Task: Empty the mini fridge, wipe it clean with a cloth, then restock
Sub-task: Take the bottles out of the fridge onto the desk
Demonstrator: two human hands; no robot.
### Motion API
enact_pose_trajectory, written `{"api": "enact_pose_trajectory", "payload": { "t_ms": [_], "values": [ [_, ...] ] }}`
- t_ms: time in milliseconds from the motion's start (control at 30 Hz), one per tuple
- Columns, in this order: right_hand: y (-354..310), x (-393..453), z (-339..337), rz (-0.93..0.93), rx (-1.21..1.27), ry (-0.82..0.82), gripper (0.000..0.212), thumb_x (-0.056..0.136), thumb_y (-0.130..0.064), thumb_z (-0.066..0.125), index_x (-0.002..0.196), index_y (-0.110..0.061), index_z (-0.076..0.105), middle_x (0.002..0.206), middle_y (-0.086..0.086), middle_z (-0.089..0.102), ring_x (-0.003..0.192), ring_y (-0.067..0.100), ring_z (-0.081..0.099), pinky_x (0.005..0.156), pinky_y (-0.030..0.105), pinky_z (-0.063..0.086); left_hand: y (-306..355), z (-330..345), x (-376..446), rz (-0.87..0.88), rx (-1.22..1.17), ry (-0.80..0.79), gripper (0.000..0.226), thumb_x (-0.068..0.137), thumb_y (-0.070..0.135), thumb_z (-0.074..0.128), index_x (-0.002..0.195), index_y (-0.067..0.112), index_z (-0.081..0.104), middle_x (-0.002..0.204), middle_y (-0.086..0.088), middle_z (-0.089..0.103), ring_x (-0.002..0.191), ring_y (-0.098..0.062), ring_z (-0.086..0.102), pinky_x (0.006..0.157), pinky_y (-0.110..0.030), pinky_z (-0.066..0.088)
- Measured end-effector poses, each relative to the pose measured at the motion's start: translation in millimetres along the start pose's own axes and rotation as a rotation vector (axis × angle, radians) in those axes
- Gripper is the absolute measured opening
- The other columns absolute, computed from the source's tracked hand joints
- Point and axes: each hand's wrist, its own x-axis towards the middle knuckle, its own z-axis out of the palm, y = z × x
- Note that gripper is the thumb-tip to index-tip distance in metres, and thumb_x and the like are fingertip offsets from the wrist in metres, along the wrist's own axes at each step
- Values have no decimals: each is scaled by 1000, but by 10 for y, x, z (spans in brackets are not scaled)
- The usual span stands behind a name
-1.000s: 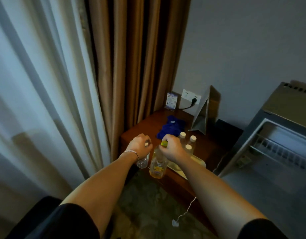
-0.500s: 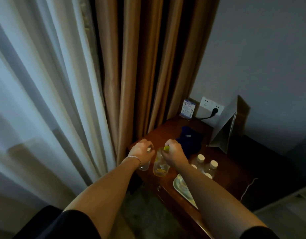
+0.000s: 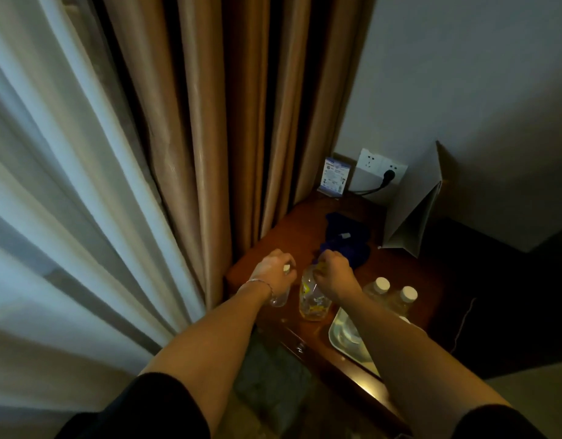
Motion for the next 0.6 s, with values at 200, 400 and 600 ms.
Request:
{"api": "enact_pose_trajectory", "payload": {
  "t_ms": [200,400,600],
  "values": [
    [-5,38,-57,35,-39,-33,26,93,-17,62,116,-8,53,115,9,48,97,28,54,83,43,51,61,66,96,16,8,-31,18,93,31,60,110,26,62,117,5,50,100,-19,57,87,-37,52],
    [-41,-4,-109,11,-75,-47,39,95,-22,63,128,-8,50,126,11,47,106,30,54,87,39,49,63,30,66,11,82,-44,24,94,37,57,117,30,58,120,7,48,98,-18,58,84,-38,54],
    [-27,-171,-206,-22,-50,30,37,95,-25,65,126,-9,52,122,9,46,103,29,55,87,42,50,-32,-32,-2,-43,106,-35,41,92,39,58,131,32,51,130,6,44,100,-20,58,84,-39,55]
  ]
}}
